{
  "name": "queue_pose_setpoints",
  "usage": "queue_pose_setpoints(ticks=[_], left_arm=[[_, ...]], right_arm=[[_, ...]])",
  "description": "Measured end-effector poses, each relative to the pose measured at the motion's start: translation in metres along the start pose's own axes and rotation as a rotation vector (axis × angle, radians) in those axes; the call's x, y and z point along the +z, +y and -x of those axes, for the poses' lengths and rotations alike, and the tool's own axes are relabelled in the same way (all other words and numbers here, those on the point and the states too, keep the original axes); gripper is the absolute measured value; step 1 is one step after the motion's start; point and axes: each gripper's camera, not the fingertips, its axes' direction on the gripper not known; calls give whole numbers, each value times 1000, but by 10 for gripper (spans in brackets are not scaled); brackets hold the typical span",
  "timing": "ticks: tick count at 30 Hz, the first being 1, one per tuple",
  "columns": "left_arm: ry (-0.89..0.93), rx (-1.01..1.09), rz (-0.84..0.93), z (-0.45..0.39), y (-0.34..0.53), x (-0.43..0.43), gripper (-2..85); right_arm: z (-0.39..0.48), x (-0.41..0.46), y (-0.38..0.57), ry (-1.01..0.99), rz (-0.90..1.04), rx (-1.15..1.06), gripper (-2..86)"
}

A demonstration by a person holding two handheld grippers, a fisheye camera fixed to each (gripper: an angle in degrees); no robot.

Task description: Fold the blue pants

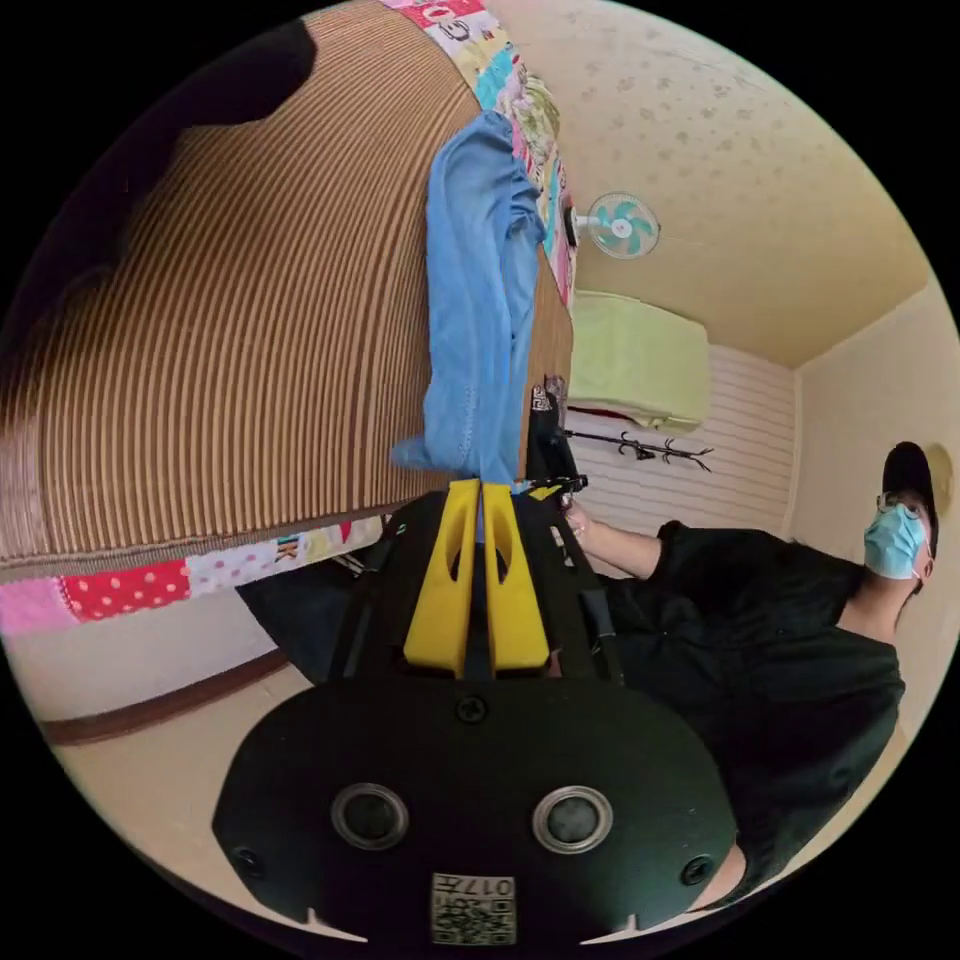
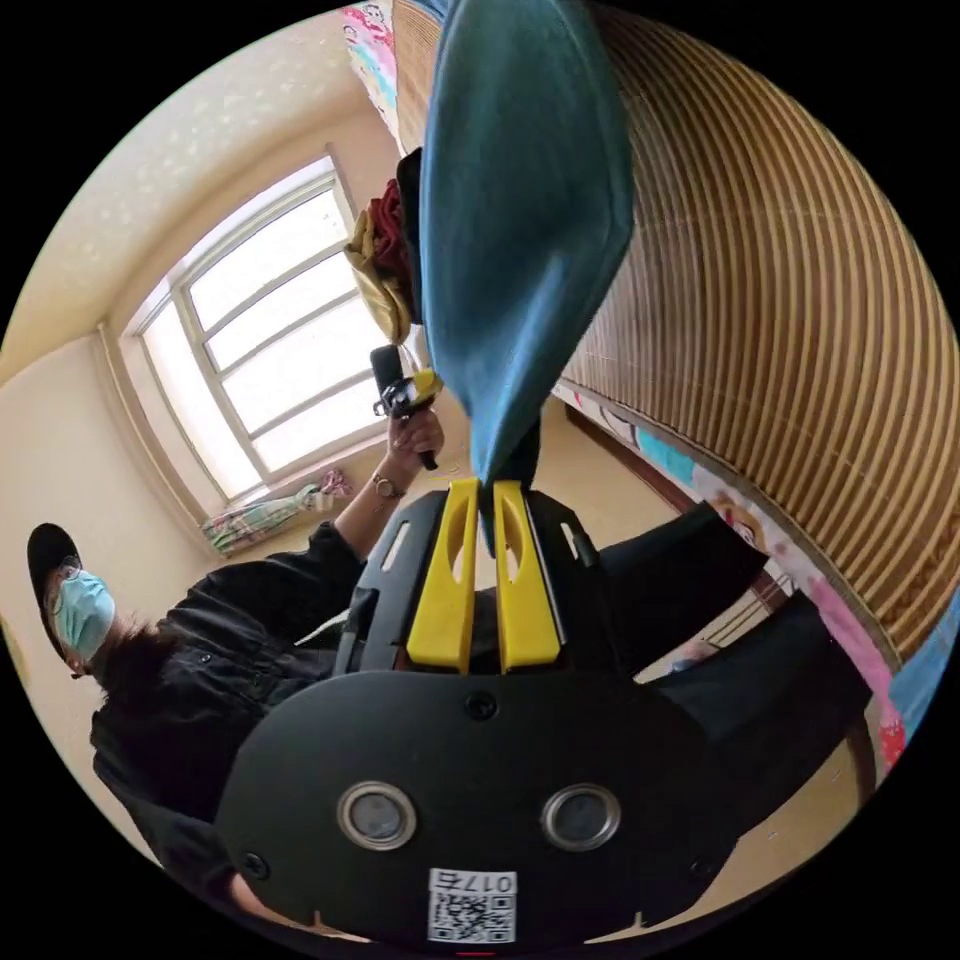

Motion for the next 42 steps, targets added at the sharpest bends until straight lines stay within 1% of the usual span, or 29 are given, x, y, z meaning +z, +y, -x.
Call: queue_pose_setpoints(ticks=[1,3,5,6,8,10,11,13,15,16,17,19,20,21,22,23,24,25,26,27,28,29,30,31,33,35,38,39,42], left_arm=[[-52,-123,-56,24,15,-20,-8],[-68,-271,-104,58,39,-41,-6],[-78,-373,-92,81,59,-52,-1],[-91,-421,-80,88,69,-56,8],[-112,-409,-50,82,72,-54,28],[-185,-315,17,53,53,-35,57],[-201,-280,39,43,44,-26,65],[-249,-120,142,0,1,27,97],[-268,-1,224,-33,-35,80,111],[-277,63,274,-51,-58,118,116],[-281,89,295,-58,-69,135,116],[-322,137,352,-78,-107,201,113],[-340,134,362,-80,-114,215,107],[-390,145,391,-80,-124,240,94],[-469,146,455,-73,-125,264,49],[-488,131,482,-67,-123,273,26],[-437,59,502,-54,-114,281,18],[-350,-39,516,-40,-102,284,11],[-323,-74,529,-33,-95,284,9],[-327,-102,553,-24,-77,280,5],[-387,-114,564,-17,-59,270,2],[-401,-121,553,-14,-51,261,5],[-436,-157,510,-10,-36,241,11],[-438,-186,430,-10,-25,215,43],[-392,-193,307,-22,-14,178,87],[-376,-173,238,-45,-14,155,120],[-278,-20,240,-108,-36,155,165],[-235,46,272,-133,-48,165,177],[-291,140,403,-177,-72,206,162]], right_arm=[[-13,-2,10,162,44,68,35],[-27,-5,26,308,121,126,40],[-32,-20,50,351,116,133,49],[-33,-38,68,365,68,132,57],[-33,-78,101,424,-64,148,66],[-35,-140,148,559,-287,199,74],[-37,-155,160,600,-345,224,77],[-49,-207,204,754,-554,346,87],[-62,-233,223,791,-639,403,96],[-72,-244,230,783,-656,409,96],[-78,-248,232,780,-655,412,96],[-105,-250,235,786,-597,445,80],[-111,-248,236,784,-573,446,73],[-116,-244,243,811,-558,433,59],[-117,-239,252,825,-526,389,45],[-118,-237,257,816,-499,376,42],[-123,-232,270,797,-447,374,36],[-128,-226,287,803,-419,382,32],[-131,-223,297,812,-408,384,31],[-136,-217,318,825,-396,391,28],[-139,-213,337,790,-393,365,27],[-139,-212,346,751,-399,339,26],[-135,-211,363,693,-430,301,25],[-127,-213,377,654,-473,278,24],[-109,-213,392,623,-507,238,23],[-86,-211,399,633,-512,170,22],[-47,-201,399,673,-464,39,21],[-35,-197,397,664,-443,-11,21],[-11,-192,393,546,-407,-162,20]])
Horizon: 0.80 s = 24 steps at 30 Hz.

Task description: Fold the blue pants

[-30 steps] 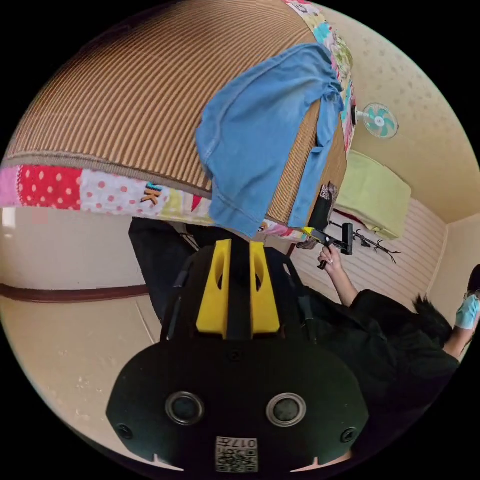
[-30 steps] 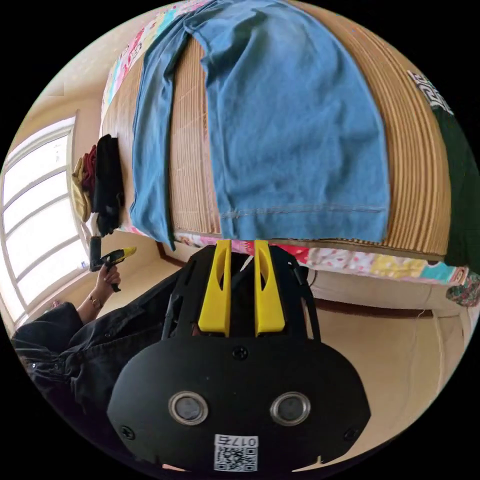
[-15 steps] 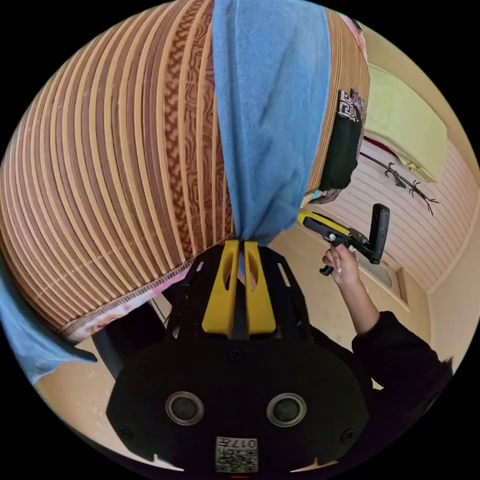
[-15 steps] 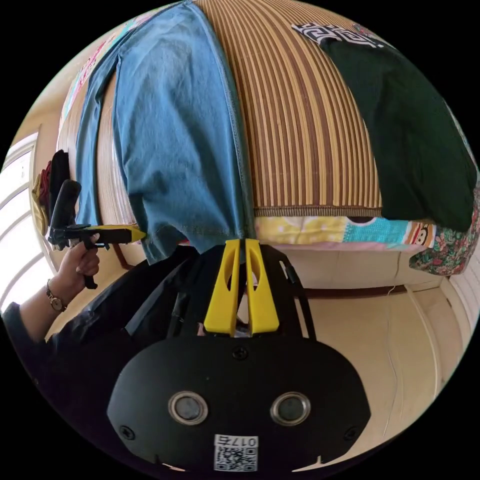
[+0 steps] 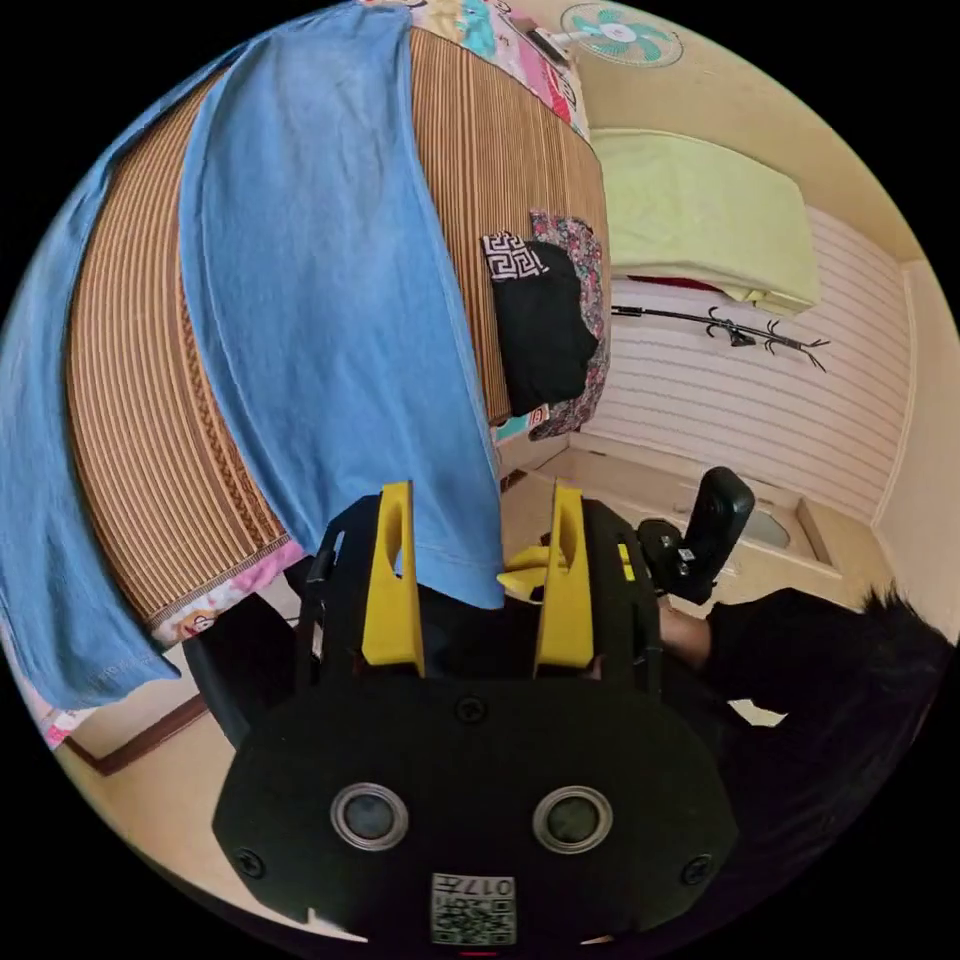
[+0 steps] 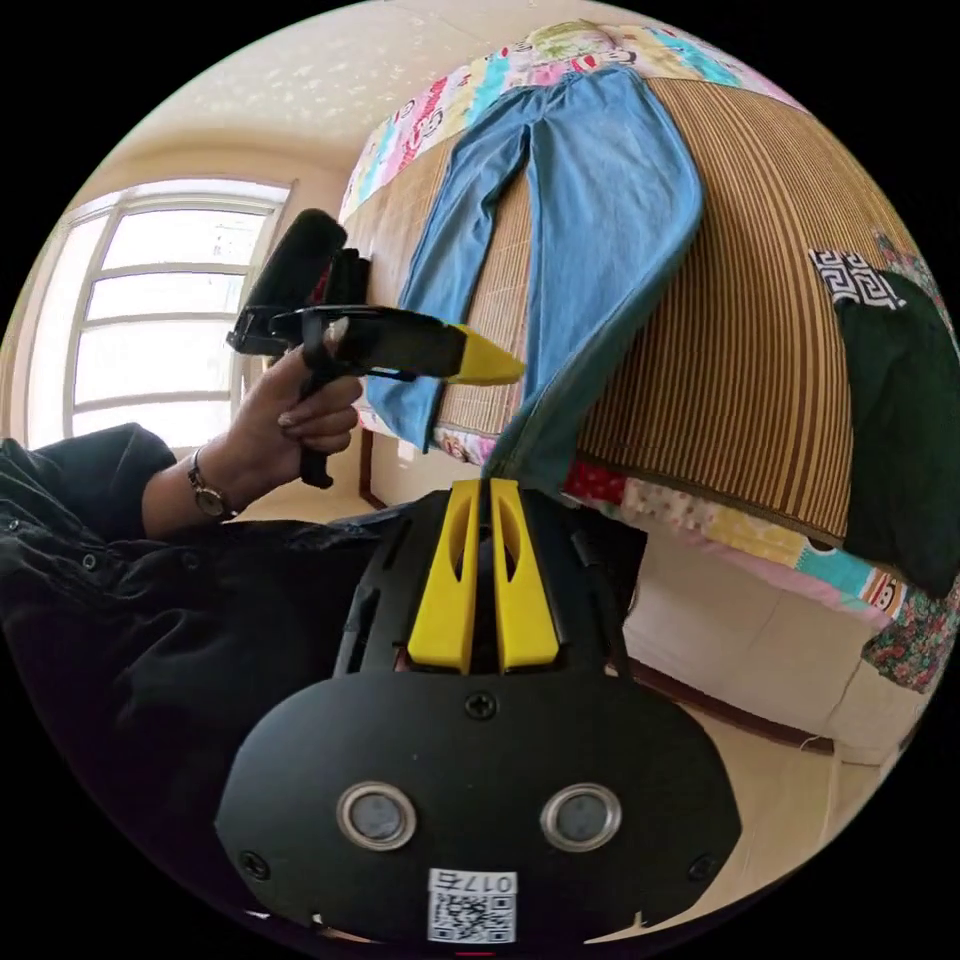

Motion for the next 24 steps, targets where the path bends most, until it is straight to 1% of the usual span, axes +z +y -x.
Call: queue_pose_setpoints(ticks=[2,3,4,5,6,7,8,9,10,11,12,13,14,15,16,17,18,19,20,21,22,23,24], left_arm=[[-56,33,108,-12,-15,21,74],[-79,28,139,-15,-17,28,24],[-55,42,91,-18,-11,25,4],[-27,53,62,-19,-7,21,1],[13,62,20,-19,2,14,-4],[37,46,-12,-16,10,6,-6],[46,33,-24,-14,15,2,-7],[67,8,-45,-8,23,-4,-8],[92,-6,-71,-4,31,-9,-9],[104,-12,-84,-2,35,-12,-9],[129,-30,-107,2,42,-16,-9],[154,-49,-126,5,49,-19,-9],[165,-55,-133,5,51,-20,-10],[183,-62,-144,6,56,-21,-10],[195,-65,-149,6,60,-21,-10],[200,-67,-152,6,62,-22,-10],[215,-75,-160,5,65,-23,-10],[240,-79,-179,6,69,-26,-10],[253,-78,-193,6,71,-28,-10],[281,-82,-217,8,76,-32,-10],[317,-99,-239,13,82,-37,-10],[341,-109,-252,16,85,-40,-10],[407,-123,-298,23,96,-49,-10]], right_arm=[[3,0,-7,-103,62,-97,20],[0,3,-12,-180,162,-208,24],[-11,5,-19,-206,295,-292,32],[-20,5,-24,-182,356,-310,37],[-42,1,-38,-70,449,-312,53],[-67,-8,-58,74,483,-295,71],[-80,-14,-71,135,478,-287,77],[-107,-29,-106,224,439,-250,88],[-132,-45,-148,270,376,-188,102],[-143,-53,-170,279,327,-152,109],[-164,-69,-215,264,206,-86,121],[-181,-84,-259,204,63,-34,132],[-188,-89,-279,151,-6,-23,138],[-204,-94,-320,37,-113,6,147],[-219,-91,-356,-14,-178,66,156],[-224,-88,-372,-20,-203,97,155],[-232,-79,-399,-4,-244,160,153],[-237,-68,-420,54,-269,249,137],[-238,-64,-427,87,-283,286,129],[-234,-58,-438,161,-321,331,68],[-222,-56,-443,265,-371,371,33],[-212,-56,-445,313,-408,377,29],[-182,-55,-447,384,-485,315,24]])
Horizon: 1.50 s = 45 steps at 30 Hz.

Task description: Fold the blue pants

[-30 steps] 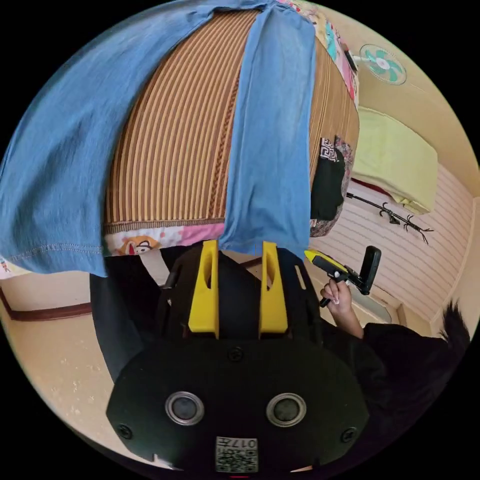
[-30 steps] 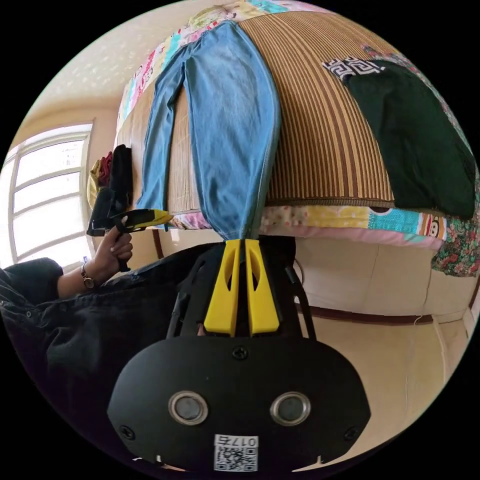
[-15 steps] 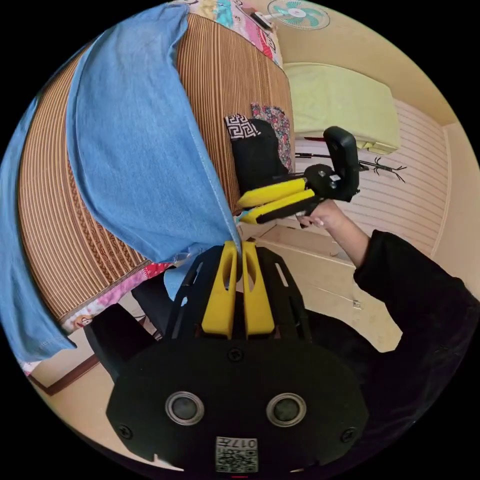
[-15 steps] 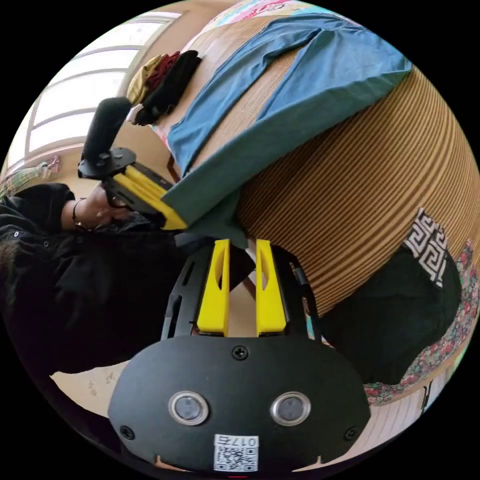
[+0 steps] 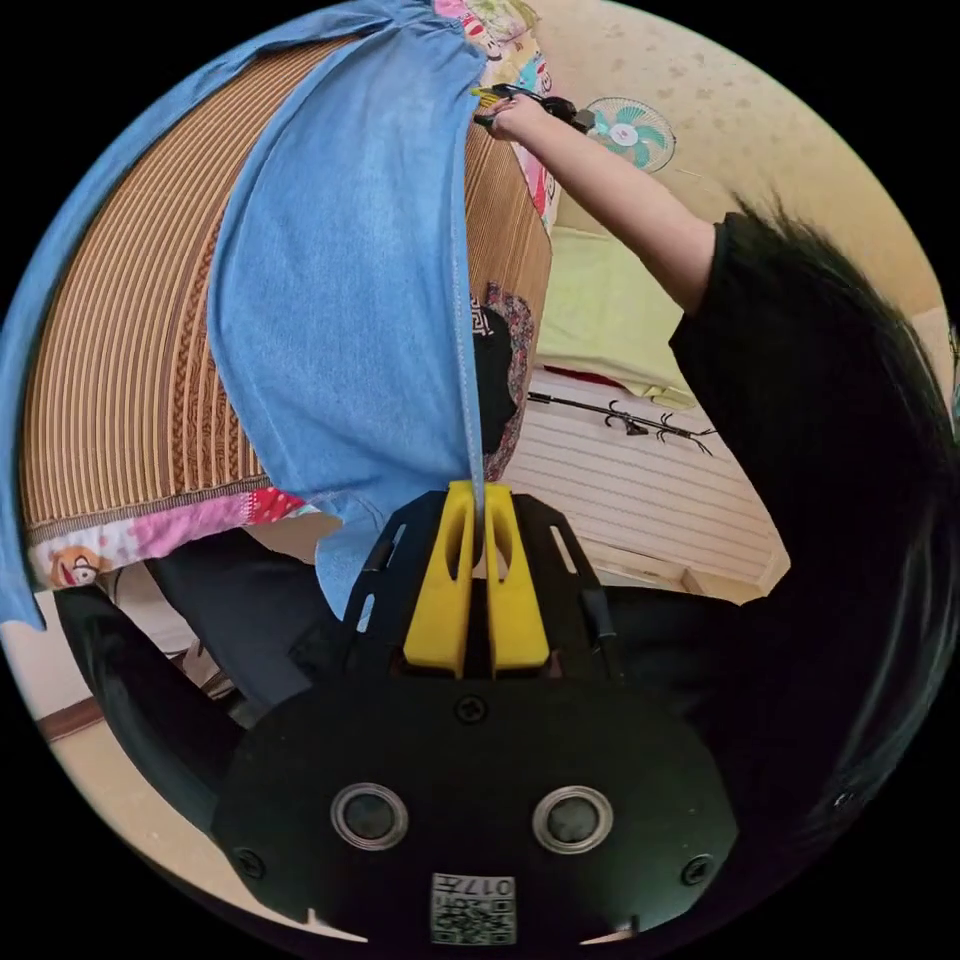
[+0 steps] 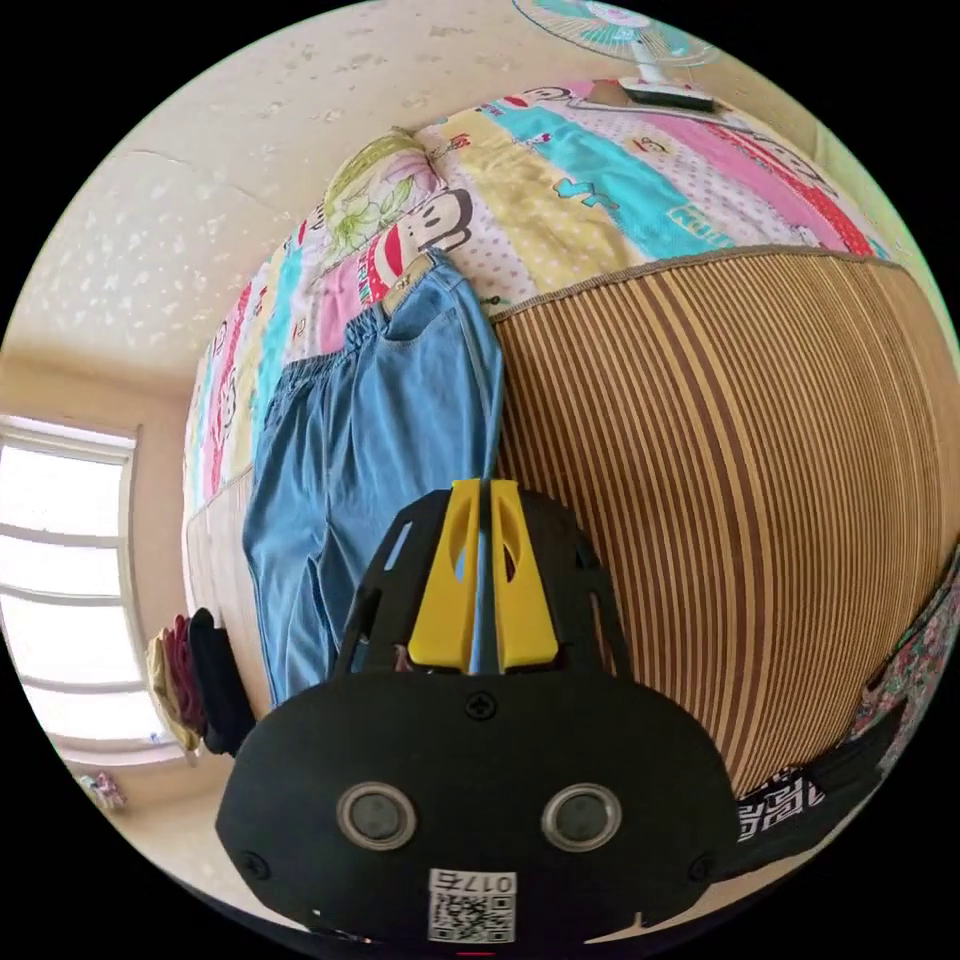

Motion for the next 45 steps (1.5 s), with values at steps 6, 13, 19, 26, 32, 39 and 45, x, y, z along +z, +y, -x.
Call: queue_pose_setpoints(ticks=[6,13,19,26,32,39,45], left_arm=[[322,-35,-278,21,60,-104,-8],[220,-203,-595,100,135,-260,17],[-101,-511,-737,172,190,-319,65],[-357,-159,-433,110,72,-306,113],[-584,42,-134,85,4,-254,60],[243,46,-129,63,52,-260,40],[-25,-414,-123,140,130,-244,27]], right_arm=[[191,-2,31,-56,-139,-314,21],[333,124,57,-173,154,-422,82],[278,96,194,-186,212,-649,94],[145,73,360,-196,450,-290,120],[159,98,459,-395,637,-278,56],[137,40,455,-828,655,-182,36],[97,49,481,-426,809,-75,69]])
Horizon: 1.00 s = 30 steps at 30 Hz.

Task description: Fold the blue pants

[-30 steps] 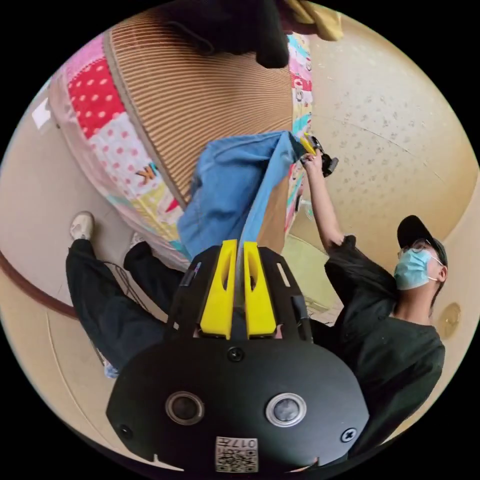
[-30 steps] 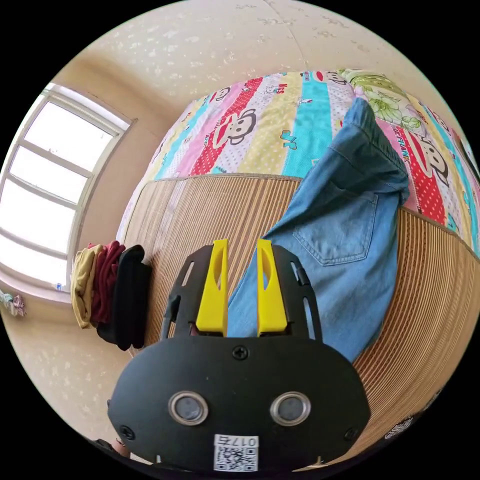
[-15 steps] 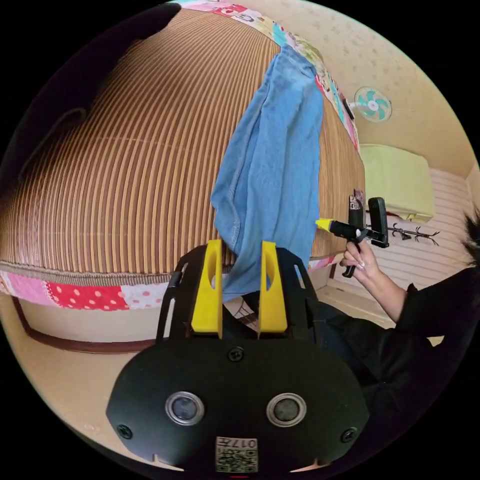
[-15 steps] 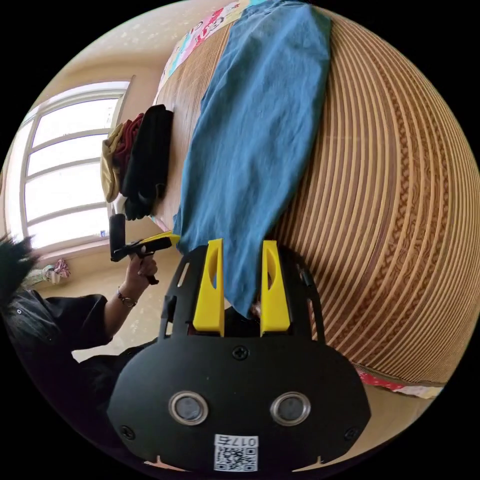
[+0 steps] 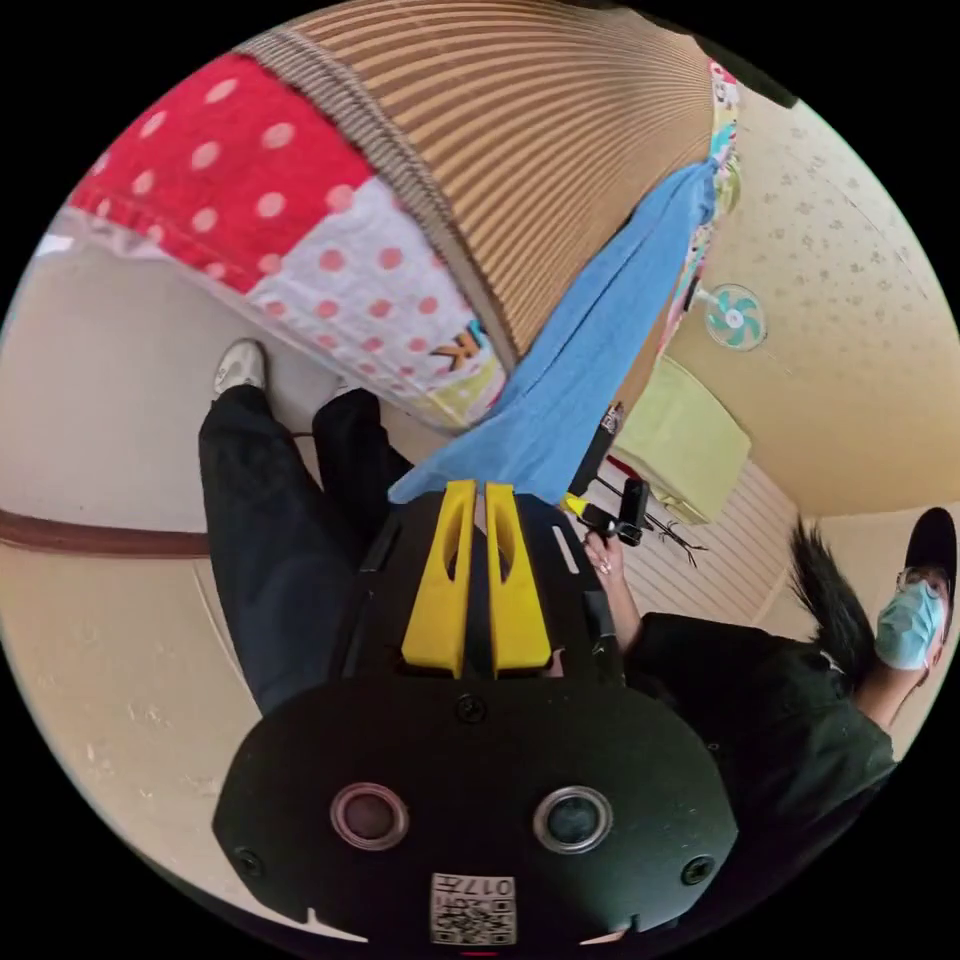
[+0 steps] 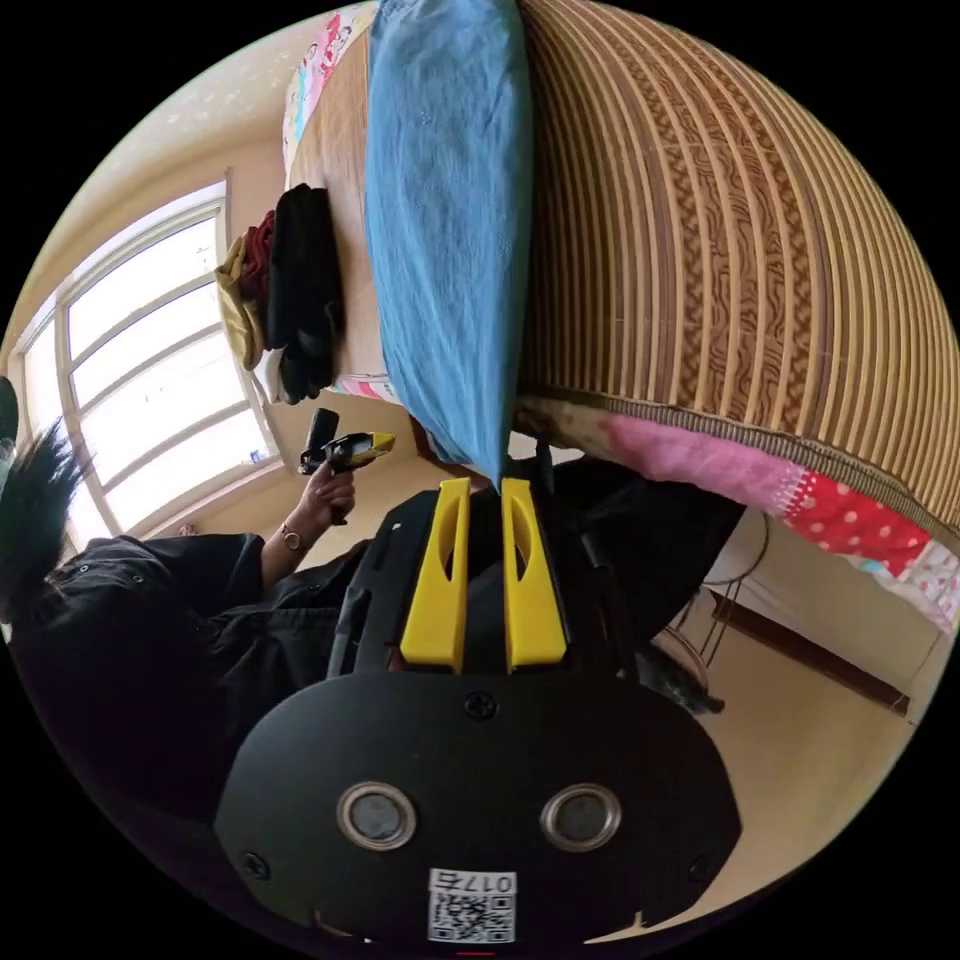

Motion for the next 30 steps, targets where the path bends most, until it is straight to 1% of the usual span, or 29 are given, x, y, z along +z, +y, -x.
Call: queue_pose_setpoints(ticks=[2,3,5,7,8,10,12,14,16,18,20,22,23,25,27,30], left_arm=[[-22,-4,-58,6,11,-8,42],[-37,53,-89,-4,15,-13,47],[-126,174,-123,-36,16,-15,57],[-237,393,-139,-93,12,-4,68],[-259,446,-134,-107,10,2,74],[-335,580,-66,-148,-3,36,92],[-398,611,-8,-160,-13,69,90],[-491,570,69,-156,-20,104,47],[-531,496,68,-149,-14,123,11],[-504,481,46,-147,-2,125,-1],[-427,478,27,-146,13,121,-5],[-244,501,-3,-146,38,108,-8],[-210,512,-19,-147,46,103,-8],[-126,528,-117,-142,77,83,-9],[-130,489,-175,-129,91,75,-8],[-197,412,-192,-99,95,83,-5]], right_arm=[[1,1,-1,48,-11,2,81],[4,1,-4,74,-39,4,87],[12,-1,-10,119,-102,-5,95],[23,-6,-21,173,-217,-7,97],[25,-8,-24,174,-245,-8,97],[32,-13,-35,176,-354,17,97],[32,-11,-45,184,-388,41,91],[30,-5,-53,213,-374,83,70],[30,-4,-52,269,-359,107,36],[32,-2,-48,258,-331,83,24],[38,-6,-39,228,-348,50,17],[52,-19,-24,150,-390,-20,12],[56,-21,-21,136,-399,-36,11],[67,-26,-10,100,-429,-88,11],[66,-21,-10,106,-415,-99,13],[47,0,-22,154,-330,-59,22]])
